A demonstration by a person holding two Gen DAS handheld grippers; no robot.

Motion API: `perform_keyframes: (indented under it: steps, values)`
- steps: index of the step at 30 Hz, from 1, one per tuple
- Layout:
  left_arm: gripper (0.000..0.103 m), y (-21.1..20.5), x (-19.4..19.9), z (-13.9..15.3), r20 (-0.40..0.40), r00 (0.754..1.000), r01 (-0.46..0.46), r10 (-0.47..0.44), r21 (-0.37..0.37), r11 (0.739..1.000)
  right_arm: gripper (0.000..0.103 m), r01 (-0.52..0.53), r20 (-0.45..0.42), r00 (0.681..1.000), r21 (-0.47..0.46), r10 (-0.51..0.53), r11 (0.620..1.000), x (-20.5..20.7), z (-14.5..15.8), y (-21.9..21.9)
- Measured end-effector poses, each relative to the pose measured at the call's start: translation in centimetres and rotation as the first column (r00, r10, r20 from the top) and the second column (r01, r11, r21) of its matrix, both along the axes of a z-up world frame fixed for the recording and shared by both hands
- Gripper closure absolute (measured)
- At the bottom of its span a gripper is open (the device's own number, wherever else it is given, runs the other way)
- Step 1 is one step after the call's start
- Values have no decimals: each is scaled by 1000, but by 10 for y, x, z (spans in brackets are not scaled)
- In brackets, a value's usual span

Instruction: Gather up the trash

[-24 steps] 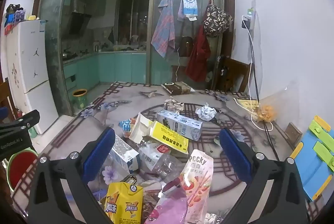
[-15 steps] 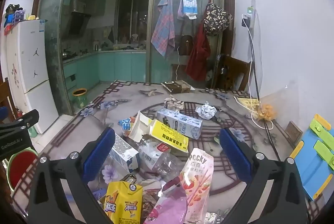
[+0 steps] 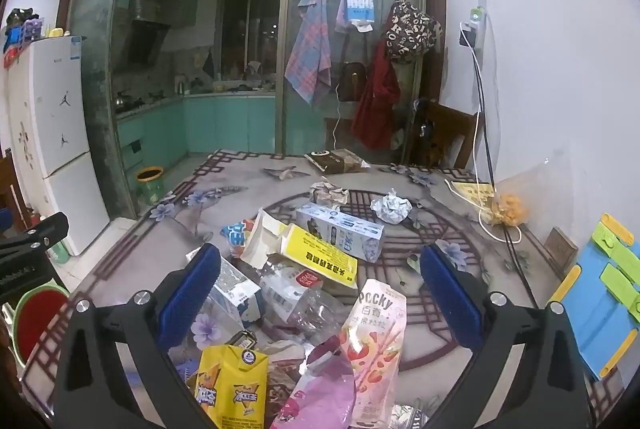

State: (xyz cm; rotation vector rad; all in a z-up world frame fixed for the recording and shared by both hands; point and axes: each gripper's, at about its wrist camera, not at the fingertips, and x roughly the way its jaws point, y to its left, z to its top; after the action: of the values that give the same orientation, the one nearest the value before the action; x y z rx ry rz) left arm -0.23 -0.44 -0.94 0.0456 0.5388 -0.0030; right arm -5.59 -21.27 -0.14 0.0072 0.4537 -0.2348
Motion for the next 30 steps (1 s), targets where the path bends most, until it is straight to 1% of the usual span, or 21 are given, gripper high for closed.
perform_keyframes:
  steps: [4, 12, 21, 30]
  values:
    - [4, 1, 2, -3, -21, 1000, 1, -1, -5, 1000, 7, 5, -19, 1000, -1, -5, 1000, 2, -3, 0]
    - [4, -1, 3, -3, -35, 999, 12, -12, 5, 1000, 7, 16, -26, 1000, 3, -16, 1000, 4, -7, -3]
    - [4, -1, 3, -6, -36, 999, 12, -12, 10, 1000, 7, 27, -44, 999, 23, -26, 999, 5, -7, -5]
    - [4, 1, 3, -7, -37, 999, 9, -8, 9, 1000, 7, 28, -54, 998, 18, -27, 999, 5, -9, -4]
